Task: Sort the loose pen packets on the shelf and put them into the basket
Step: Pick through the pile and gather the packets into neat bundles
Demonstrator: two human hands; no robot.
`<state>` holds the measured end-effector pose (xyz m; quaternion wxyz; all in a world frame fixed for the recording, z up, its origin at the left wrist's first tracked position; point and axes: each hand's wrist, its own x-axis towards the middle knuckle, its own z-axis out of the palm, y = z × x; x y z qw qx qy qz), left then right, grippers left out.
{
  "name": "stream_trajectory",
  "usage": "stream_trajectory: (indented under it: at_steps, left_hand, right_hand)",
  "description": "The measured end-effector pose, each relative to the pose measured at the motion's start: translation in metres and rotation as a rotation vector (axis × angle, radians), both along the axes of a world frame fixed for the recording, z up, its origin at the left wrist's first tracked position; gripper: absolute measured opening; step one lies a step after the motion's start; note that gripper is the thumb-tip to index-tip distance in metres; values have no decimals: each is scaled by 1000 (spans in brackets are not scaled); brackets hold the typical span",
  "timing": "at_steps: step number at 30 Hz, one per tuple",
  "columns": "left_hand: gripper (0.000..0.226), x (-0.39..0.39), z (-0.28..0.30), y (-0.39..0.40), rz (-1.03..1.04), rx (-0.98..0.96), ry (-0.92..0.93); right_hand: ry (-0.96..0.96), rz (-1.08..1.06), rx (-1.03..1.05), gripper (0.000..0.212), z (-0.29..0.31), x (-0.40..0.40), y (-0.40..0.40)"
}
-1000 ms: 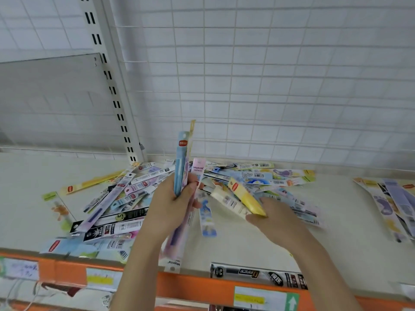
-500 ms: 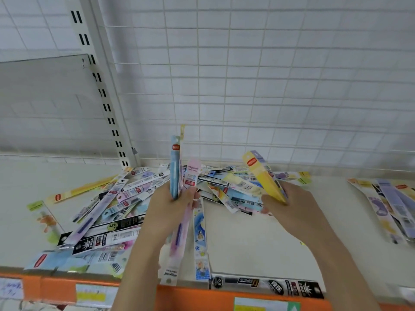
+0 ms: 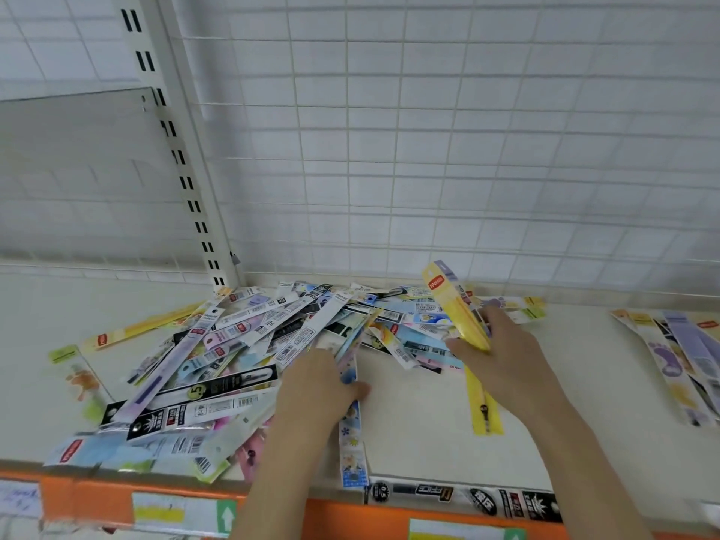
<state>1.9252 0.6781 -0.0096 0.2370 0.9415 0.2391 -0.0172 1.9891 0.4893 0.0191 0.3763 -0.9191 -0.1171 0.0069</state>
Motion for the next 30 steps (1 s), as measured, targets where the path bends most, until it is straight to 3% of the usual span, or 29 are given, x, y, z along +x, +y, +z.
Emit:
stream_trajectory:
  at_steps: [2,5,6,8,9,11,15,20,24,27,30]
  left_hand:
    - [41,3,2,-1,1,-24,14]
    - [30,6,7,1,21,-148,-73]
    - [26,6,10,2,31,-236,-124]
    - [18,5,17,4,60,-376,-246]
    - [15,4,20,4,72,-406,-296]
    - [16,4,26,6,98,-436,-366]
    - [20,3,35,4,133,-480,-463]
    - [23,3,42,-3,120,-509,-515]
    - [25,5,44,-7,140,-545,-499]
    - [30,7,40,-6,146,-540,-464]
    - [40,8,34,-6,136,-506,-483]
  right_hand:
    - [9,-5,26,21,-3,1,0]
    - [38,-19,31,43,-7,4,-3]
    - [52,-17,33,39,-8,6,-4]
    - [69,-10,7,13,-9,10,-8]
    - [72,-5,-13,13,-8,11,-10]
    - [77,-5,-25,21,-7,13,-13]
    - [105,-10,1,16,-8,18,-18]
    - [84,-31,-152,23,-13,23,-22]
    - [125,-32,-242,12,-16,26,-21]
    - [160,-20,-336,27,-21,27,-18]
    - [130,-54,-350,20,-25,31,-17]
